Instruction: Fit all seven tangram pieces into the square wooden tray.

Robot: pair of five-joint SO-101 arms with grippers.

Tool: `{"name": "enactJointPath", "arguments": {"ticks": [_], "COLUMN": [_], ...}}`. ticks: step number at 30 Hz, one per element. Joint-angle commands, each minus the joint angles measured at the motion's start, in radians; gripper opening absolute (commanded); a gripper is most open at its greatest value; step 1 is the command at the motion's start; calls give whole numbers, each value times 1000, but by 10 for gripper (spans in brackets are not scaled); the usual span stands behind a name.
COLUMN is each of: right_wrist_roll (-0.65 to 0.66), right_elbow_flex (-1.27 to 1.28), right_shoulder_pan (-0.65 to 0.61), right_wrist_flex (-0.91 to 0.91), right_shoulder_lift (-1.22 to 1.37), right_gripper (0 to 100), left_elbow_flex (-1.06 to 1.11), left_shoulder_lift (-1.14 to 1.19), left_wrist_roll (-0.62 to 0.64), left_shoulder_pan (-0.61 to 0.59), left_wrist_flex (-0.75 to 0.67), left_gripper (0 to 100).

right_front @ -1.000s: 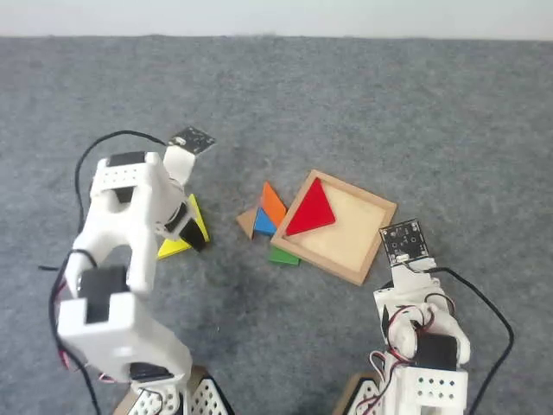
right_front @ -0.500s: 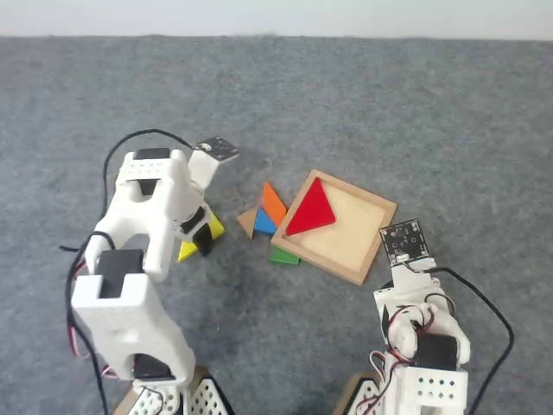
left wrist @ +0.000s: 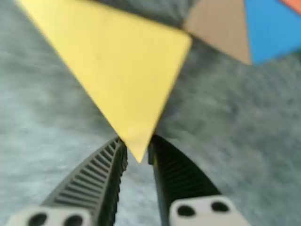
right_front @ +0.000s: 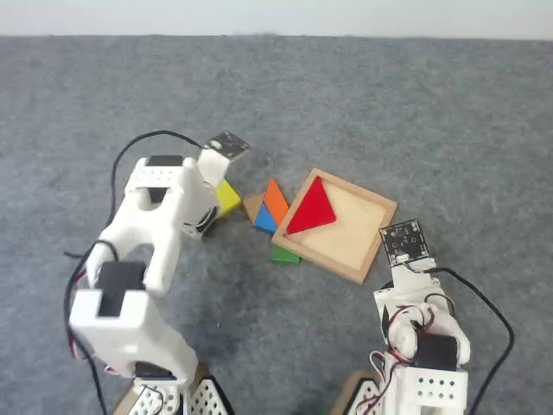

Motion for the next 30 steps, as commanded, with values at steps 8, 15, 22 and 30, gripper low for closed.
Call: {"name": "enactJointPath", "arguments": {"ticks": [8,15,22,30], "right_wrist_roll": [-2,-2,-2,-2], "right_elbow_flex": [18,18,18,18], "right_shoulder_pan": [-5,-5,-5,-5], "right_wrist_flex": [13,13,13,13], "right_shoulder_lift": [-22,-22,-22,-22], "right_gripper": [8,8,8,8], "left_elbow_flex": [117,71,-145,-470], "left_shoulder_lift": [-439,-410,-48,310], "left_wrist_roll": [161,247,264,272], "left_shoulder_pan": [-11,31,114,46], "left_wrist_flex": [-124,-152,-146,-46], "left_gripper": [101,148,224,224]}}
